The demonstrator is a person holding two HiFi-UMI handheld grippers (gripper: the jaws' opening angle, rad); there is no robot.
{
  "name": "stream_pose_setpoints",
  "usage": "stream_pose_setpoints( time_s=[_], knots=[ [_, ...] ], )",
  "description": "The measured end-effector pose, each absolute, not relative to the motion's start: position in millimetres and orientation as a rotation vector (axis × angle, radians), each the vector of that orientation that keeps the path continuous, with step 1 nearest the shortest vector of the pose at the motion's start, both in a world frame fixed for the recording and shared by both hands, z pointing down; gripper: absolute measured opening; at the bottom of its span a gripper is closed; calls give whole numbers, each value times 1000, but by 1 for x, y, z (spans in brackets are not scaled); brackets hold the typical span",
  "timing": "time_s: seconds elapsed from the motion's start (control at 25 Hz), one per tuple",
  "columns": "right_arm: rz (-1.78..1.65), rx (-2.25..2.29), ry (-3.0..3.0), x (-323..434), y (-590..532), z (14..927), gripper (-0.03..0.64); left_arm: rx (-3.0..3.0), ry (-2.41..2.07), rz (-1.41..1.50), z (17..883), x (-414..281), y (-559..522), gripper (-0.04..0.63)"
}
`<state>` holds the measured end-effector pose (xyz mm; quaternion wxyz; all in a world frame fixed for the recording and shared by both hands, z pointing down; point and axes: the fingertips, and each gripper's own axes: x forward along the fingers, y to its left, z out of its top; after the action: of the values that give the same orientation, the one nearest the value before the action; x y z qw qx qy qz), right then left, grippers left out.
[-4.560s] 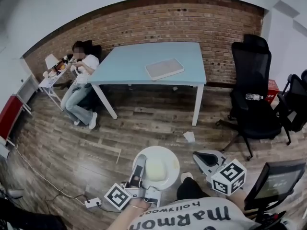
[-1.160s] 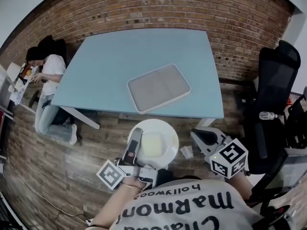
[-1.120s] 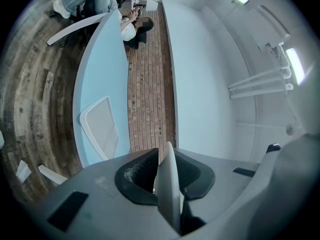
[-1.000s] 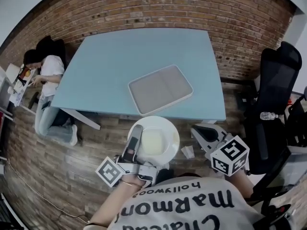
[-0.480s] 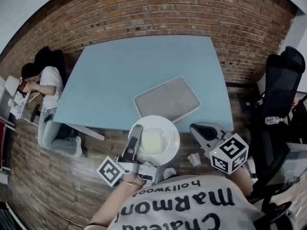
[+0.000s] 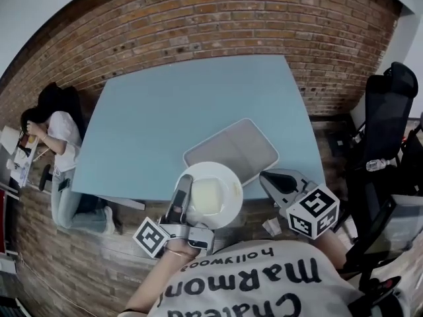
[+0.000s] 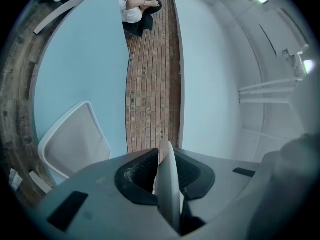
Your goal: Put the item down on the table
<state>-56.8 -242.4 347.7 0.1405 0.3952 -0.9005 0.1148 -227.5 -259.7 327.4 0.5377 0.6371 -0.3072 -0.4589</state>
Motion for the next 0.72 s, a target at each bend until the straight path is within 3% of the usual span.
stream_pose_setpoints(
  time_s=[0.72],
  knots=[
    [341,1096,-2606,-50,-293,359,10,1486,-710,-1085,341,-212,-297,55]
  ],
)
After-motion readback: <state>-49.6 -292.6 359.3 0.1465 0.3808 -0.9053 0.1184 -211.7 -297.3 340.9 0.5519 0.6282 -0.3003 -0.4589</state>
